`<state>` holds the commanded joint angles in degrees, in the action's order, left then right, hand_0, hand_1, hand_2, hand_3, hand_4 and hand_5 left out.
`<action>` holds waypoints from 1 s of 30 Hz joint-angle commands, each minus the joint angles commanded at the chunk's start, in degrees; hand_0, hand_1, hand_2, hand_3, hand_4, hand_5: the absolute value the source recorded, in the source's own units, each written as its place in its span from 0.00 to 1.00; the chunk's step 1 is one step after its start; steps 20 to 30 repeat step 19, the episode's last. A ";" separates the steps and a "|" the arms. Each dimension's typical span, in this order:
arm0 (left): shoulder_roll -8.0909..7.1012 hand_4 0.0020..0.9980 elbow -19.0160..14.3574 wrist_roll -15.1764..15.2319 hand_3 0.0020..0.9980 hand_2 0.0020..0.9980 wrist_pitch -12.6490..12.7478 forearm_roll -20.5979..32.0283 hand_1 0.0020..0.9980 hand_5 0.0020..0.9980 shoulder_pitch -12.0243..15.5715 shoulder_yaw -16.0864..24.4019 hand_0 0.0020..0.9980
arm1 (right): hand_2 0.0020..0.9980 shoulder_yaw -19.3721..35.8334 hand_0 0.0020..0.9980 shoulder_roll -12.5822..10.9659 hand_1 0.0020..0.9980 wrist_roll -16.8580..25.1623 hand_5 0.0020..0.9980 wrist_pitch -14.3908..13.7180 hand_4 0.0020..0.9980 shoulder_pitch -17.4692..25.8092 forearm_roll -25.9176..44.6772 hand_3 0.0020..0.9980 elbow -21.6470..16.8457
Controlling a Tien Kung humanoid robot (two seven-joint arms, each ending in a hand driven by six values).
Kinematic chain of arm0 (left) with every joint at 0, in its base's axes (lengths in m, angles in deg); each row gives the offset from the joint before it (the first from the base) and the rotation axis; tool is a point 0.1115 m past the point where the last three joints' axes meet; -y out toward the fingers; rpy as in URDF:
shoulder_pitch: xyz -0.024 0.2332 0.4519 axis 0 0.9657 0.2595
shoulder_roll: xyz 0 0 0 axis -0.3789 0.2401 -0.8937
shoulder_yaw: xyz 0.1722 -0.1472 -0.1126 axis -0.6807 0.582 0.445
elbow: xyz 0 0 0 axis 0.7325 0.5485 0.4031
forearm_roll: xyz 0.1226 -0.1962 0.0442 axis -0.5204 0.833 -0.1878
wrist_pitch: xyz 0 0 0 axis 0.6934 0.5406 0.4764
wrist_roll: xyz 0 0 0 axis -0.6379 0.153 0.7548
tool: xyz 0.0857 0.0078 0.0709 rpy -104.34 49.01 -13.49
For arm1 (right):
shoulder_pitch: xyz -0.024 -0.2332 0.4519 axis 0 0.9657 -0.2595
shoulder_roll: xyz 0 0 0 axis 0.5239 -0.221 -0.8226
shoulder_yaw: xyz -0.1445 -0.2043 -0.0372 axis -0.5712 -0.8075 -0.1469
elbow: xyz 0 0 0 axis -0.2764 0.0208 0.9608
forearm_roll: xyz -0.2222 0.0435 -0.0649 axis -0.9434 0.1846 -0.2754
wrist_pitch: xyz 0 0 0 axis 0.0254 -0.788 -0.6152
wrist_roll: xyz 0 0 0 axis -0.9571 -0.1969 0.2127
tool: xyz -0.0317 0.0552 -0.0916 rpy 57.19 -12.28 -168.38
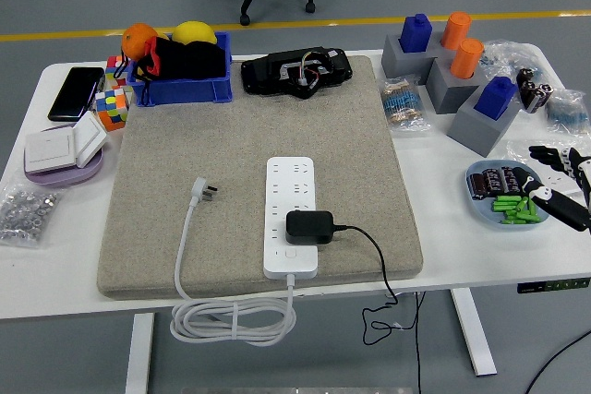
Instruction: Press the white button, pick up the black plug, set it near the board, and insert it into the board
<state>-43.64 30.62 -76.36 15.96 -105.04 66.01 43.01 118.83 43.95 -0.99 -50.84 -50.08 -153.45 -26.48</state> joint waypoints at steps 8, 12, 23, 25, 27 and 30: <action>0.25 0.57 0.00 -0.05 0.59 0.50 -0.01 0.04 0.50 0.27 -0.11 -0.05 0.48 | 0.70 0.20 0.85 -0.03 0.76 -0.05 0.52 0.03 0.86 -0.03 -0.06 0.68 0.06; 0.26 0.57 0.00 0.02 0.59 0.50 0.03 0.65 0.50 0.27 -0.31 -0.57 0.48 | 0.70 0.31 0.85 0.02 0.76 -0.15 0.52 0.08 0.86 -0.07 -0.18 0.68 0.23; -0.05 0.57 0.00 -0.11 0.59 0.50 0.09 -0.35 0.50 0.26 -0.34 0.53 0.48 | 0.70 0.15 0.85 0.00 0.76 -0.37 0.52 0.22 0.86 -0.30 -0.25 0.68 0.35; -0.05 0.57 0.00 -0.11 0.59 0.50 0.09 -0.35 0.50 0.26 -0.34 0.53 0.48 | 0.70 0.15 0.85 0.00 0.76 -0.37 0.52 0.22 0.86 -0.30 -0.25 0.68 0.35; -0.05 0.57 0.00 -0.11 0.59 0.50 0.09 -0.35 0.50 0.26 -0.34 0.53 0.48 | 0.70 0.15 0.85 0.00 0.76 -0.37 0.52 0.22 0.86 -0.30 -0.25 0.68 0.35; -0.05 0.57 0.00 -0.11 0.59 0.50 0.09 -0.35 0.50 0.26 -0.34 0.53 0.48 | 0.70 0.15 0.85 0.00 0.76 -0.37 0.52 0.22 0.86 -0.30 -0.25 0.68 0.35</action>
